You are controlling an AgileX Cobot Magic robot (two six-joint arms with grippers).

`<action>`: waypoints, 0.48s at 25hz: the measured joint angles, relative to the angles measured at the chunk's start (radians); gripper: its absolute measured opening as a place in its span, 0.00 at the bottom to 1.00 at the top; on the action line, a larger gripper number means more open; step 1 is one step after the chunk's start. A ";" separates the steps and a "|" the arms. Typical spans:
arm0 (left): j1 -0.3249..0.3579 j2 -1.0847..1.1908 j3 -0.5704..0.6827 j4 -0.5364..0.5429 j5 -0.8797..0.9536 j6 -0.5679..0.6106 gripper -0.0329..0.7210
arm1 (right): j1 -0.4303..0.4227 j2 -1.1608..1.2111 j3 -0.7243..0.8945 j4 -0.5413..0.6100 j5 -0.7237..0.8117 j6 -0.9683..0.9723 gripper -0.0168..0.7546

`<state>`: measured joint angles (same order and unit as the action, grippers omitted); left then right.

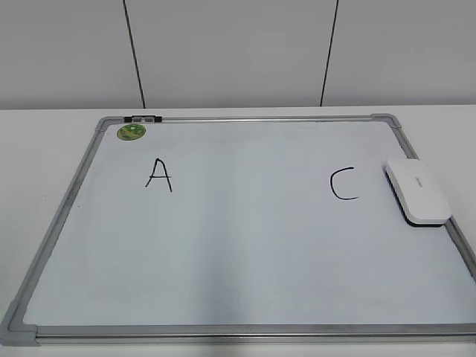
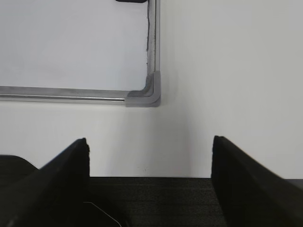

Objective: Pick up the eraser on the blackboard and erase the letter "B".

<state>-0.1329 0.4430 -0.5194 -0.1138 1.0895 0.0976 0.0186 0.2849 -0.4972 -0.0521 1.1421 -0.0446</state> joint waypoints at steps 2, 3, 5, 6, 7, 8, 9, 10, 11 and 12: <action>0.000 0.000 0.000 0.000 -0.002 0.000 0.41 | 0.000 0.000 0.000 0.000 0.000 0.000 0.79; 0.000 -0.007 0.000 0.000 -0.004 0.000 0.40 | 0.000 -0.005 0.000 0.000 0.000 0.000 0.79; 0.004 -0.036 0.002 0.000 -0.004 0.000 0.38 | 0.000 -0.021 0.000 0.000 0.000 0.000 0.79; 0.014 -0.057 0.002 0.000 -0.004 0.000 0.37 | 0.000 -0.030 0.000 0.000 0.000 0.000 0.79; 0.030 -0.081 0.002 0.000 -0.004 0.000 0.37 | -0.004 -0.046 0.000 0.000 0.000 0.000 0.79; 0.050 -0.104 0.002 0.000 -0.004 0.000 0.37 | -0.008 -0.060 0.000 0.000 0.000 0.000 0.79; 0.069 -0.131 0.002 0.000 -0.004 0.000 0.36 | -0.013 -0.078 0.000 0.000 0.000 0.000 0.79; 0.093 -0.159 0.002 0.000 -0.004 0.000 0.36 | -0.019 -0.099 0.000 0.000 0.000 0.000 0.79; 0.117 -0.182 0.002 0.000 -0.004 0.000 0.36 | -0.022 -0.115 0.000 0.000 0.000 0.000 0.79; 0.136 -0.211 0.002 0.000 -0.004 0.000 0.36 | -0.023 -0.143 0.000 0.000 0.000 0.000 0.79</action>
<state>0.0027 0.2319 -0.5178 -0.1138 1.0856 0.0976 -0.0049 0.1418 -0.4972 -0.0521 1.1421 -0.0446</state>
